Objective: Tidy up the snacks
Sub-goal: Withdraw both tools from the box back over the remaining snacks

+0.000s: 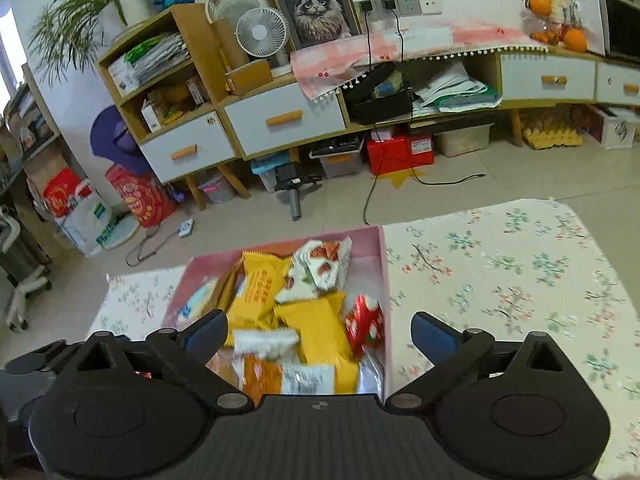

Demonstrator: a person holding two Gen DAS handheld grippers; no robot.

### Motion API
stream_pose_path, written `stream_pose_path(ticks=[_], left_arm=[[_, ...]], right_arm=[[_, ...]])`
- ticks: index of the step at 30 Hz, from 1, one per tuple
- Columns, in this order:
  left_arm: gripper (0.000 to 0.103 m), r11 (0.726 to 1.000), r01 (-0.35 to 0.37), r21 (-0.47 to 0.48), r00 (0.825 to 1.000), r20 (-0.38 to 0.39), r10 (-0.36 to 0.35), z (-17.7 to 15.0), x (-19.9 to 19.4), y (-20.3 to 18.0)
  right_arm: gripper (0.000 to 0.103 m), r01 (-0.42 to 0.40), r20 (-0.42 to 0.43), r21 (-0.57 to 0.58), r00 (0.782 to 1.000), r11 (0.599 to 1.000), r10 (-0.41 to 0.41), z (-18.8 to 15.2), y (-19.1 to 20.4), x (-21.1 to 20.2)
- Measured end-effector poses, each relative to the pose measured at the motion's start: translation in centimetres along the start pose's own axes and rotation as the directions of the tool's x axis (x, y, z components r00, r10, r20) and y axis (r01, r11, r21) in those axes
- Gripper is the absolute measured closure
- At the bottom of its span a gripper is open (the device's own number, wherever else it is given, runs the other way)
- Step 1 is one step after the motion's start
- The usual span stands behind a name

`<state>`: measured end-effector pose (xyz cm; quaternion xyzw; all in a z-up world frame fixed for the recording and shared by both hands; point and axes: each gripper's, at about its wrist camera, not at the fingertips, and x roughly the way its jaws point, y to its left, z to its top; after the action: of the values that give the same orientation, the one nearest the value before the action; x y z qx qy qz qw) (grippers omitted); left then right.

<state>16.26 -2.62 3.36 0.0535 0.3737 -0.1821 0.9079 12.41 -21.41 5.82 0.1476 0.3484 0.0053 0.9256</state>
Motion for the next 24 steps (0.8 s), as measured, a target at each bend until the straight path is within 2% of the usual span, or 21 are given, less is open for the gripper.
stream_pose_path(ticks=[10, 17, 21, 24], left_arm=[[0.005, 0.999, 0.014, -0.052, 0.999, -0.035, -0.015, -4.0, -3.5, 0.0], [0.005, 0.996, 0.017, -0.086, 0.998, -0.051, -0.021, -6.6, -3.7, 0.6], [0.005, 0.995, 0.024, -0.093, 0.997, -0.071, -0.030, -7.5, -3.2, 0.9], [0.005, 0.994, 0.026, -0.109, 0.997, -0.072, -0.034, -8.2, -2.8, 0.9]], right_arm=[[0.026, 0.031, -0.031, -0.028, 0.999, 0.999, -0.031, -3.6, 0.8, -2.8], [0.026, 0.050, -0.061, -0.023, 0.997, 0.998, -0.052, -6.6, 0.3, -3.1], [0.026, 0.109, -0.141, -0.023, 0.984, 0.994, -0.111, -7.7, -0.1, -2.2], [0.026, 0.117, -0.154, -0.016, 0.981, 0.993, -0.118, -8.0, -0.2, -1.7]])
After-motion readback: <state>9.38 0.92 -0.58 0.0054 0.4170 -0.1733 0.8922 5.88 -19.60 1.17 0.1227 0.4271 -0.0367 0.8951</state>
